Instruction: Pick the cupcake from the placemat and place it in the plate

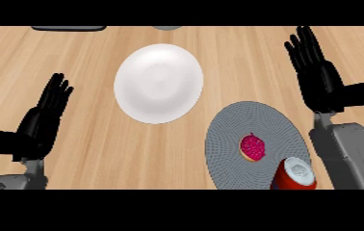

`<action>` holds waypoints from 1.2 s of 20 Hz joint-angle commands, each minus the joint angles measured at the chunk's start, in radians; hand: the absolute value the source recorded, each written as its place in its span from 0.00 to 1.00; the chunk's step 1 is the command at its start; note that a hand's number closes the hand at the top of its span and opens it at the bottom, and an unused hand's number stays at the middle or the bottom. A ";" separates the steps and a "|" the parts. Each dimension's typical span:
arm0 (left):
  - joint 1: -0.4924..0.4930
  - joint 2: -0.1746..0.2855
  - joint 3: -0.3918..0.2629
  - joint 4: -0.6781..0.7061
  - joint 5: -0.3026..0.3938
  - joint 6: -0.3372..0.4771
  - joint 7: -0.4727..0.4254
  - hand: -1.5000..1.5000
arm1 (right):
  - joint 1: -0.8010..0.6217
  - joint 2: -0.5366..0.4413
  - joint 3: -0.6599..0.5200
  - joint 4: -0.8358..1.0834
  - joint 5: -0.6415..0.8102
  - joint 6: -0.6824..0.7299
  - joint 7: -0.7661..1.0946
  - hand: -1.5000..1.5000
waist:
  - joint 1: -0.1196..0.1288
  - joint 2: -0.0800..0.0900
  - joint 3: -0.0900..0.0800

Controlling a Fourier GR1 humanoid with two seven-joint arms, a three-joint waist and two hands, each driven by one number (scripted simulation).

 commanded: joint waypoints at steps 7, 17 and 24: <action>0.073 -0.078 -0.098 0.120 -0.017 0.015 0.155 0.50 | -0.186 -0.392 0.080 -0.039 0.274 0.282 -0.021 1.00 | -0.011 0.006 -0.016; 0.029 -0.164 -0.148 0.127 -0.048 0.044 0.262 0.50 | -0.086 -0.232 -0.105 0.329 0.142 0.435 -0.426 0.00 | -0.002 0.002 0.014; 0.054 -0.172 -0.168 0.091 -0.079 0.064 0.268 0.50 | -0.082 -0.399 0.038 0.223 0.361 0.498 -0.362 0.00 | -0.007 -0.002 0.012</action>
